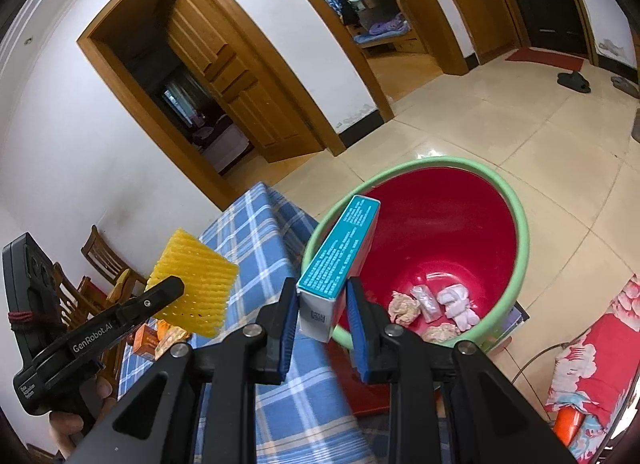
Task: Collect trash
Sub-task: 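Carry the strip and teal box over the red basin and open both grippers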
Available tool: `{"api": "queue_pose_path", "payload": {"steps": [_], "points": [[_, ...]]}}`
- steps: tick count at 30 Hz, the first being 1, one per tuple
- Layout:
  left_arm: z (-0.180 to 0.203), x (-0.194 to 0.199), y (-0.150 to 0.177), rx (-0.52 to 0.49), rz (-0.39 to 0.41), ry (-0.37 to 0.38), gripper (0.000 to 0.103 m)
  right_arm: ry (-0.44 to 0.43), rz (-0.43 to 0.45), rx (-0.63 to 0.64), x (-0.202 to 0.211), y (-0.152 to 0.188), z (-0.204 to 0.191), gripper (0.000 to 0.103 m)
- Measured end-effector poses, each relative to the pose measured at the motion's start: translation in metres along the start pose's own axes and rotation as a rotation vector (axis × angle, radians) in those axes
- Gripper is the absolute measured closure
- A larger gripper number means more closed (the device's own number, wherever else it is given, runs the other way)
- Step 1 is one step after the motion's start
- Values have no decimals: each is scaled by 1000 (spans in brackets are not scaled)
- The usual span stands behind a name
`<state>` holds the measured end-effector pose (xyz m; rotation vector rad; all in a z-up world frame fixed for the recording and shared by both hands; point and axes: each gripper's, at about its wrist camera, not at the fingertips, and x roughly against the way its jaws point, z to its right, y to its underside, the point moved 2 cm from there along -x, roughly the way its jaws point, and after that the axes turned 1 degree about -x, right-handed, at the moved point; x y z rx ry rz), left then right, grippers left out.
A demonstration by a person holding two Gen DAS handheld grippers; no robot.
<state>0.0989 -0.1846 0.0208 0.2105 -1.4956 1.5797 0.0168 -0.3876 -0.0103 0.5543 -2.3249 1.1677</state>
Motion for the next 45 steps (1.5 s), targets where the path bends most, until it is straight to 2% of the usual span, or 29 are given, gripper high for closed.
{"api": "queue_pose_path", "payload": {"steps": [12, 24, 26, 28, 30, 36, 45], "points": [[31, -45, 3, -51, -77, 34, 93, 42, -29, -66, -16, 0, 38, 76], [57, -72, 5, -104, -110, 70, 93, 80, -40, -130, -21, -1, 66, 73], [60, -74, 6, -108, -116, 73, 90, 81, -40, -138, -21, -1, 68, 70], [61, -75, 6, -110, -118, 71, 72, 80, -36, -141, -19, -2, 69, 65], [61, -75, 6, -115, -110, 61, 66, 83, -32, -144, -18, -2, 71, 64], [58, -70, 7, -116, -101, 45, 60, 87, -23, -148, -16, -3, 69, 63], [46, -53, 6, -88, -86, 17, 60, 80, -19, -132, -12, -3, 63, 58]]}}
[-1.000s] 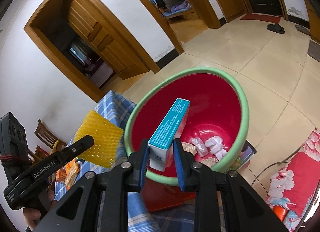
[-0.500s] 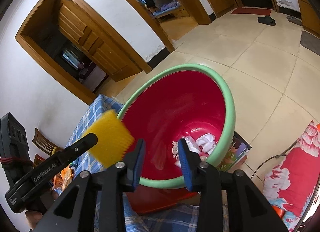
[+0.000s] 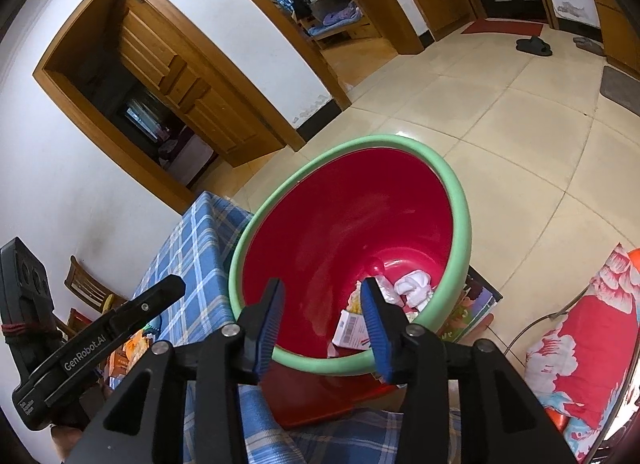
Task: Collect trash
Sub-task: 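Carry the strip and teal box over the red basin and open both grippers, then move both tools back over the items on the table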
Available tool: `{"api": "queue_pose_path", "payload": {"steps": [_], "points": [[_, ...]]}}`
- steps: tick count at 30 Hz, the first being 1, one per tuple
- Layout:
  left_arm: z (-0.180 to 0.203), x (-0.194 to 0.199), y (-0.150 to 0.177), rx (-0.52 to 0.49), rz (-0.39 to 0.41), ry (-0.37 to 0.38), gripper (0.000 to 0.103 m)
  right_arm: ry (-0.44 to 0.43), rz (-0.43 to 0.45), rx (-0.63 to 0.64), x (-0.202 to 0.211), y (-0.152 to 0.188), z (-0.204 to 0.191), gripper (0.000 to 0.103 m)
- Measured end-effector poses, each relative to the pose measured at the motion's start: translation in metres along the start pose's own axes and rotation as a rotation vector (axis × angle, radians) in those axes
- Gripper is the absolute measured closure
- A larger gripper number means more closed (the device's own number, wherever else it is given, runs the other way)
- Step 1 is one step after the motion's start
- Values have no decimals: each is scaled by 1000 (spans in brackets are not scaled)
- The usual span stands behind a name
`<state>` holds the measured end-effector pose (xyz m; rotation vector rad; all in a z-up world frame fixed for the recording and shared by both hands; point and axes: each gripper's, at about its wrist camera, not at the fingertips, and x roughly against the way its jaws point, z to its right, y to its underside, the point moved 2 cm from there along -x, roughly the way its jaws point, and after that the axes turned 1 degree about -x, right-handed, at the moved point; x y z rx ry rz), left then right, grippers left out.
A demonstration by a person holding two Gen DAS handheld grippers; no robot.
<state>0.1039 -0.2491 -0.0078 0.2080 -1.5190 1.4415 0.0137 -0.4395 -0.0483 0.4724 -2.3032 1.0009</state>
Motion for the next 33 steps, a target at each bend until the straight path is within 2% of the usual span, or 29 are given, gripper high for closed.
{"api": "queue_pose_path", "payload": {"steps": [6, 13, 27, 33], "points": [[-18, 17, 6, 32, 13, -35, 55, -13, 8, 28, 6, 1, -12, 51], [-46, 38, 14, 89, 28, -83, 54, -37, 2, 70, 8, 8, -34, 41], [-112, 81, 41, 215, 55, -200, 53, -113, -84, 226, -14, 39, -107, 36], [-152, 102, 51, 263, 76, -297, 53, -149, -128, 306, -28, 54, -141, 34]]}}
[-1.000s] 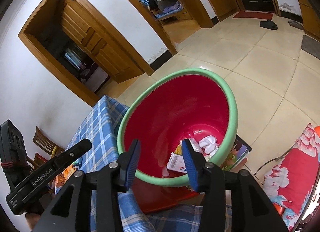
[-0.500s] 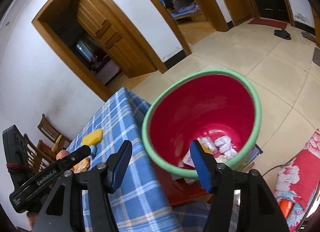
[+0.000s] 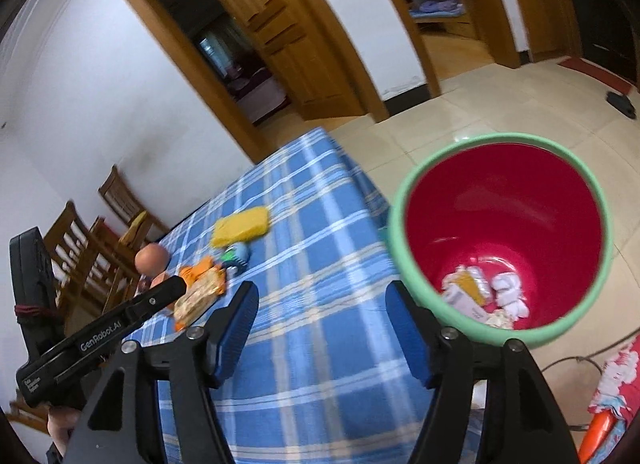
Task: Collect trash
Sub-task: 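Move both tools back over the items on the table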
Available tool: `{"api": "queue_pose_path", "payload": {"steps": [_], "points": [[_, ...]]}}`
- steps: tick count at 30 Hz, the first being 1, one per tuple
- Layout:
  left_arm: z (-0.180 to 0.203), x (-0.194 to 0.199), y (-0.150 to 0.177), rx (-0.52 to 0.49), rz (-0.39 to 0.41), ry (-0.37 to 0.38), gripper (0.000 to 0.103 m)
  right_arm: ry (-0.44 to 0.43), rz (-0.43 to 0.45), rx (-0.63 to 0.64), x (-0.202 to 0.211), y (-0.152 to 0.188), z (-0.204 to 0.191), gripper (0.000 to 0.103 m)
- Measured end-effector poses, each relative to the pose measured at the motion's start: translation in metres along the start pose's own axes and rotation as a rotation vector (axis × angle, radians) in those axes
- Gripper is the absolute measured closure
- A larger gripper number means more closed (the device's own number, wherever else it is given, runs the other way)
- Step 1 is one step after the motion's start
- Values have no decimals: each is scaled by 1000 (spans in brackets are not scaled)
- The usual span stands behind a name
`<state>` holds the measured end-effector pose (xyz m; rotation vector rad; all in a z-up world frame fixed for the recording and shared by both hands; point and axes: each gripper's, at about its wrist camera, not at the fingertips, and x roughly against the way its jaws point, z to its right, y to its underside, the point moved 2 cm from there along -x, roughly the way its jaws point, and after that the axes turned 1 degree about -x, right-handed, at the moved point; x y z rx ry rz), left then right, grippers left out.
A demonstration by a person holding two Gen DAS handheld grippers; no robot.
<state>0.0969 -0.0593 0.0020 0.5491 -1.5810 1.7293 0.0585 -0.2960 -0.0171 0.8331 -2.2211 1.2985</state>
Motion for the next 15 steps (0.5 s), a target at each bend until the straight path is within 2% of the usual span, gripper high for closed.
{"api": "queue_pose_path", "payload": {"steps": [6, 15], "points": [[-42, 2, -3, 49, 9, -74, 53, -33, -46, 68, -22, 1, -32, 33], [-89, -6, -5, 120, 7, -179, 43, -58, -129, 167, -66, -2, -74, 33]]}}
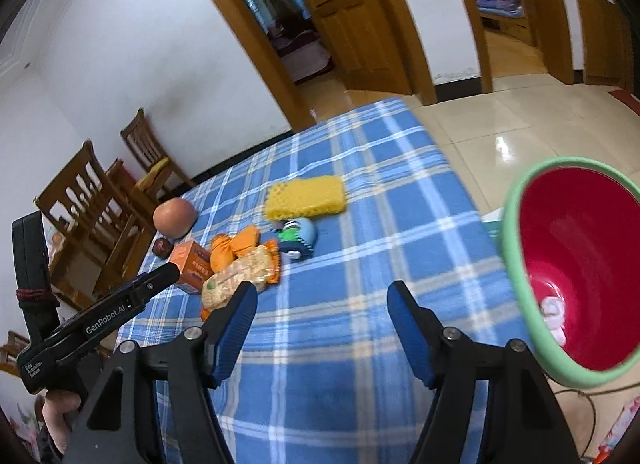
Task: Collect trash
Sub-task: 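Move both tools back over the items on the table, then grasp the orange box with the left gripper while the right gripper grasps the yellow foam net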
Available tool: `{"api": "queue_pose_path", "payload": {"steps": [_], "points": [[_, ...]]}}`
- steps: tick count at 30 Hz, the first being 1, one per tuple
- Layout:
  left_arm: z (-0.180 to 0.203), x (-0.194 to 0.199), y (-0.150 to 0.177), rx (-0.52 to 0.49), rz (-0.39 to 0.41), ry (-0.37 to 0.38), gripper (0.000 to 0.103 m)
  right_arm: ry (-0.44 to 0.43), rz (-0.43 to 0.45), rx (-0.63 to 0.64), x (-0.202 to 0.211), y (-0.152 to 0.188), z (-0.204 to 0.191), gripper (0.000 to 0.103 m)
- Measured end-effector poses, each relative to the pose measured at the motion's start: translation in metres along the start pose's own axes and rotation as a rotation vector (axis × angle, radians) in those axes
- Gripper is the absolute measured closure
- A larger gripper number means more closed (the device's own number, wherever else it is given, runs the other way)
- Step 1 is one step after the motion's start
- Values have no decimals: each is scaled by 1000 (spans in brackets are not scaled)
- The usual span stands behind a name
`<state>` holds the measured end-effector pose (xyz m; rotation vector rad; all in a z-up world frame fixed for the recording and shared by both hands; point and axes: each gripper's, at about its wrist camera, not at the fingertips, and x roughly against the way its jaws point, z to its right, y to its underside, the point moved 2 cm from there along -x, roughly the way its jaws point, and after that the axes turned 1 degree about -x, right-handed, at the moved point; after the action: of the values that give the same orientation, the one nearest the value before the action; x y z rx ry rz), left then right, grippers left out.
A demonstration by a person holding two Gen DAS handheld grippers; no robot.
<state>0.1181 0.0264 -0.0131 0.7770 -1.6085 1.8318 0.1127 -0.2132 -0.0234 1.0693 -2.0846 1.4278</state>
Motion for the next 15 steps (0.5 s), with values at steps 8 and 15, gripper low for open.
{"api": "queue_pose_path", "payload": {"steps": [8, 15], "points": [[-21, -20, -4, 37, -21, -55, 35, 10, -73, 73, -49, -15, -22, 33], [-19, -35, -9, 26, -36, -55, 33, 24, -124, 105, -84, -22, -27, 33]]}}
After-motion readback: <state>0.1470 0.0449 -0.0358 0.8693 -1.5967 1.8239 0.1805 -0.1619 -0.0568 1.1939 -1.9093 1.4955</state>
